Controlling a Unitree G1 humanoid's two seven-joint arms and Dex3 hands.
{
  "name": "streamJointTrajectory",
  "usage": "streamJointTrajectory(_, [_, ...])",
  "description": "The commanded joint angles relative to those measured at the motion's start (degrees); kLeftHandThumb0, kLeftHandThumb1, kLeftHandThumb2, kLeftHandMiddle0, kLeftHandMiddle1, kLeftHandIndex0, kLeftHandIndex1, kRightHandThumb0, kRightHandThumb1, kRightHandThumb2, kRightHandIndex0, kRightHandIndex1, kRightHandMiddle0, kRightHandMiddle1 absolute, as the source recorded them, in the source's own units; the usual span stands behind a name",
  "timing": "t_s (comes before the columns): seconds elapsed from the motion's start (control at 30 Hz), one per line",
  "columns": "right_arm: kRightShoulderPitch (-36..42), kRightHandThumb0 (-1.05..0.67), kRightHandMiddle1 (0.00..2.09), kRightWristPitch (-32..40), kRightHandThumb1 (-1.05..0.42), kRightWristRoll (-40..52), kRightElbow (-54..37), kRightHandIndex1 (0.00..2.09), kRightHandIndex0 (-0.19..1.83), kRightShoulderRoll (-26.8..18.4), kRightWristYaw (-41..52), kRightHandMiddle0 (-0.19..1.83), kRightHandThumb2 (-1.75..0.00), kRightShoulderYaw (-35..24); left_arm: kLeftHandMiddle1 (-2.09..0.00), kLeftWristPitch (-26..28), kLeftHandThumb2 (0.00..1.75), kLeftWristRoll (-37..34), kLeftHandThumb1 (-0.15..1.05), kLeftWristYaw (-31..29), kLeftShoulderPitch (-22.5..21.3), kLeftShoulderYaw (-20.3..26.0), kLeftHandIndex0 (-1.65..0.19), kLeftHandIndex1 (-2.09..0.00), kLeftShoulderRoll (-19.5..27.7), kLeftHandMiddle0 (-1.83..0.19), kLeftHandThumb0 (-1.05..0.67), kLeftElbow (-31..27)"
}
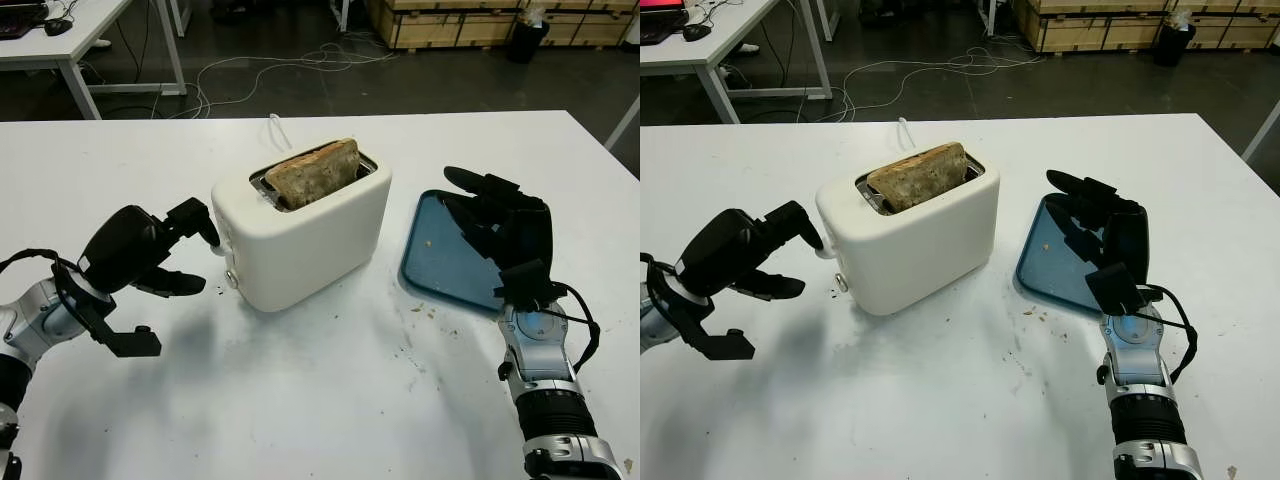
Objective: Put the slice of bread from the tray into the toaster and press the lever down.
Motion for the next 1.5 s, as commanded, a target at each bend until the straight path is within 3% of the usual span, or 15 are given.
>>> streamJointTrajectory(0.0, [0.02,-0.43,0.0,0.03,-0.92,-0.06,0.43,0.0,1.06,-0.39,-0.2,0.93,-0.15,-0.25,-1.75,-0.23,0.88,0.24,0.92,-2.07,1.0,-1.74,-0.32,-1.75,-0.68,-1.38,-1.05,1.16])
streamJointTrajectory(0.1, [-0.04,-0.43,0.0,0.0,-0.92,-0.24,0.4,0.01,1.06,-0.41,-0.36,0.93,-0.15,-0.23,-1.75,-0.46,0.86,-1.1,0.92,-3.78,1.23,-2.81,-0.38,-1.73,-2.04,-1.24,-1.05,2.5])
streamJointTrajectory(0.2, [-0.07,-0.43,0.0,0.02,-0.92,0.08,0.35,0.0,1.06,-0.34,-0.14,0.93,-0.15,-0.26,-1.75,-1.63,0.77,-3.12,0.92,-4.52,1.38,-3.69,-0.45,-1.59,-4.44,-1.1,-1.05,5.07])
streamJointTrajectory(0.4, [-0.01,-0.43,0.0,0.31,-0.92,0.2,0.21,0.0,1.05,-0.45,-0.07,0.93,-0.15,-0.37,-1.72,-0.47,0.68,-6.09,0.92,-4.98,3.2,-4.03,-0.62,-1.34,-8.61,-1.06,-1.05,7.19])
streamJointTrajectory(0.67, [-0.03,-0.41,0.0,0.32,-0.92,0.84,0.11,0.0,1.05,-0.24,0.51,0.93,-0.14,-0.39,-1.75,4.31,0.69,-6.06,0.92,-5.87,4.44,-4.18,-0.76,-1.32,-8.68,-1.23,-1.05,6.98])
streamJointTrajectory(0.8, [0.02,-0.42,0.0,0.37,-0.92,0.43,0.0,0.0,1.05,-0.33,0.25,0.93,-0.14,-0.33,-1.72,4.52,0.66,-6.92,0.92,-6.62,3.9,-4.39,-0.84,-1.36,-8.78,-1.26,-1.05,8.98])
streamJointTrajectory(1.2, [0.14,-0.43,0.0,0.05,-0.92,0.37,0.17,0.01,1.05,-0.33,0.42,0.93,-0.15,-0.28,-1.51,5.06,0.61,-10.07,0.92,-9.12,3.7,-5.22,-0.96,-1.2,-9.49,-1.32,-1.05,11.02])
streamJointTrajectory(1.3, [0.18,-0.44,0.0,0.18,-0.92,0.31,0.15,0.0,1.05,-0.25,0.31,0.94,-0.15,-0.26,-1.37,4.6,0.55,-13.49,0.92,-11.63,3.81,-4.87,-1.08,-1.06,-10.58,-1.37,-1.05,12.24])
streamJointTrajectory(1.47, [0.39,-0.43,0.0,0.36,-0.92,0.37,-0.06,0.01,1.05,-0.1,0.32,0.93,-0.15,-0.22,-1.04,7.79,0.49,-19.3,0.92,-17.37,3.63,-4.45,-1.35,-0.66,-13.16,-1.54,-1.05,13.87])
